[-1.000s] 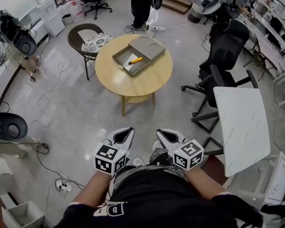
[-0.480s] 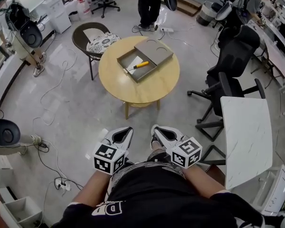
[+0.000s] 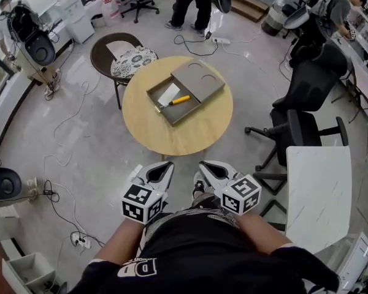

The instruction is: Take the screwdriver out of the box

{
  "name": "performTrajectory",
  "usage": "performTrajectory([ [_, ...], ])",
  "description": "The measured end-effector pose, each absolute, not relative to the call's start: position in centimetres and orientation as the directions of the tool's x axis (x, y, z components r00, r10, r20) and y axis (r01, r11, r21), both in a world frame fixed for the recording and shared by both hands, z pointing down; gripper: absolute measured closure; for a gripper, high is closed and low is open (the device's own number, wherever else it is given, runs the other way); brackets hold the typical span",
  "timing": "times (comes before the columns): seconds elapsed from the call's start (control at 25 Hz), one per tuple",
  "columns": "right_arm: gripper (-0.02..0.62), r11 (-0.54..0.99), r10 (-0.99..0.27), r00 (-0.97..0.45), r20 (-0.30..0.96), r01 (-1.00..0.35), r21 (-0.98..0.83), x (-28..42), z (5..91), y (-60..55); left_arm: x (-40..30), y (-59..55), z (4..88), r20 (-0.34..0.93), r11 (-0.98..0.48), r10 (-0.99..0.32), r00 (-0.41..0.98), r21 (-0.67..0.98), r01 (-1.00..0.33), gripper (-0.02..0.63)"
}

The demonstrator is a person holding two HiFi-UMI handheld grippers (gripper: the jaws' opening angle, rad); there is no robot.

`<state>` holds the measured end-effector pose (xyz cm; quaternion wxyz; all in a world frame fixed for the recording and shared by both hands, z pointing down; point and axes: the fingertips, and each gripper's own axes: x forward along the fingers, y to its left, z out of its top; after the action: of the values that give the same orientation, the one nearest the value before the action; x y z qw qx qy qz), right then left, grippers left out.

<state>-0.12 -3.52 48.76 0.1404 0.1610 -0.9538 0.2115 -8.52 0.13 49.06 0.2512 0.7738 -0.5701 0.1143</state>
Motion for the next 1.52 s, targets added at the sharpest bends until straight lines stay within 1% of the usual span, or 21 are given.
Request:
performTrajectory([
  [0.2,0.594,0.869,-0.226,-0.919,0.322,-0.340,-0.359,-1.1,47.8,-9.8,-9.1,-5.7,48.0,0.459,-0.203,-0.836,0.299,0.248,-0.947,0.546],
  [0.56,0.595,0.898,-0.143,-0.941,0.306,-0.254,-0.360,-2.7,47.6,-17.8,-9.9,-13.5,47.5,0.461,-0.136,-0.859,0.225,0.218,-0.966,0.546],
  [0.76,0.594,0.902,-0.112,-0.946,0.305,-0.226,-0.368,-3.2,47.8,-20.6,-10.3,-16.0,47.4,0.459,-0.096,-0.869,0.186,0.212,-0.973,0.546],
  [1.0,0.595,0.893,-0.103,-0.947,0.305,-0.223,-0.392,-4.2,48.5,-21.9,-11.0,-16.6,48.1,0.488,-0.093,-0.856,0.174,0.186,-0.978,0.546],
  [1.2,0.594,0.883,-0.120,-0.940,0.318,-0.248,-0.399,-5.3,48.8,-22.1,-12.3,-17.1,48.2,0.494,-0.115,-0.846,0.200,0.197,-0.974,0.546],
  [1.52,0.595,0.853,-0.226,-0.920,0.321,-0.346,-0.391,-7.5,47.7,-23.5,-14.4,-19.5,47.4,0.493,-0.238,-0.815,0.305,0.195,-0.952,0.546],
])
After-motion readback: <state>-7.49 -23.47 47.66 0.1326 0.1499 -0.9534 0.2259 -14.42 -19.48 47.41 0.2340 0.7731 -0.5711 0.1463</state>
